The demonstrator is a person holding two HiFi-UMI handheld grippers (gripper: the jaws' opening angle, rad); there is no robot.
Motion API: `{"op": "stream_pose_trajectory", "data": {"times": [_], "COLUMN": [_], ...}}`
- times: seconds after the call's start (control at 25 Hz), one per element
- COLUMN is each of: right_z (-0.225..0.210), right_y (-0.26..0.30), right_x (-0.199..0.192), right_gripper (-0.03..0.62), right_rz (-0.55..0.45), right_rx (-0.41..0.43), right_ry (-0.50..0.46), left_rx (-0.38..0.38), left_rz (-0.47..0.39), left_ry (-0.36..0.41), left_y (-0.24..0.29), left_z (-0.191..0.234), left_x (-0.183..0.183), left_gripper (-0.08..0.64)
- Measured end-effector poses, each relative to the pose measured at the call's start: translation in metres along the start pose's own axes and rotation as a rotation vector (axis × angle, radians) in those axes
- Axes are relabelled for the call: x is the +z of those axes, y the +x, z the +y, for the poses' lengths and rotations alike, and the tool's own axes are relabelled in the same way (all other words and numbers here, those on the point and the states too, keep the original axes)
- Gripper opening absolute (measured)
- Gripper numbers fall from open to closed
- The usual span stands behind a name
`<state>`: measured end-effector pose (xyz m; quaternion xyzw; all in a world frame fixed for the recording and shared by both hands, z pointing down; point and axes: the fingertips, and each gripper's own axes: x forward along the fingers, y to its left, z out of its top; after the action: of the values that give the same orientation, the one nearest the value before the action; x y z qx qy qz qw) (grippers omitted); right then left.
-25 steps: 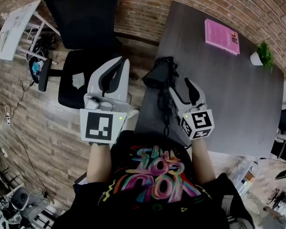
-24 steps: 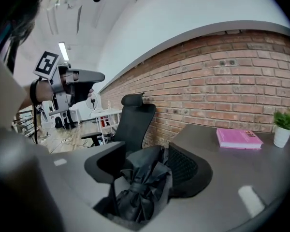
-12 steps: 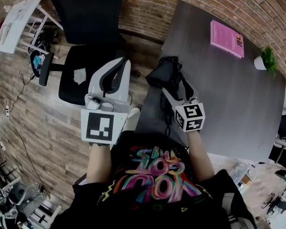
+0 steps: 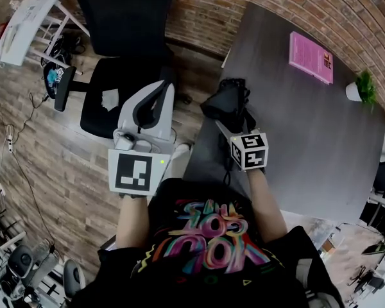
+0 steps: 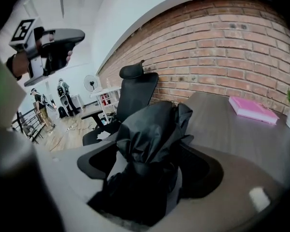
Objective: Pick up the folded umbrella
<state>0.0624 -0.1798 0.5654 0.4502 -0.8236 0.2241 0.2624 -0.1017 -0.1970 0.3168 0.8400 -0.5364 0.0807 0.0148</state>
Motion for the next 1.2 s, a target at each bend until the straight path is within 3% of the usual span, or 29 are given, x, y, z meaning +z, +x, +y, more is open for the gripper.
{"op": "stream_pose_trajectory", "data": {"times": [0.52,1.2], "right_z": [-0.008,-0.009], "right_y": [0.021,0.017], "right_x": [-0.021,-0.019], "right_gripper": [0.386,0.275], "right_rz": [0.191,0.196], "right_rx": [0.018,0.012], "right_ry": [0.014,0.099], "left_rx": [0.012,0.018], "left_rz": [0.014,0.002], "left_ry": [0.007,0.016], "left_y": [0.001,-0.001], "left_z": [0.000,0.006], "left_x": [-0.003,0.002], "left_gripper": [0.002,0.002]}}
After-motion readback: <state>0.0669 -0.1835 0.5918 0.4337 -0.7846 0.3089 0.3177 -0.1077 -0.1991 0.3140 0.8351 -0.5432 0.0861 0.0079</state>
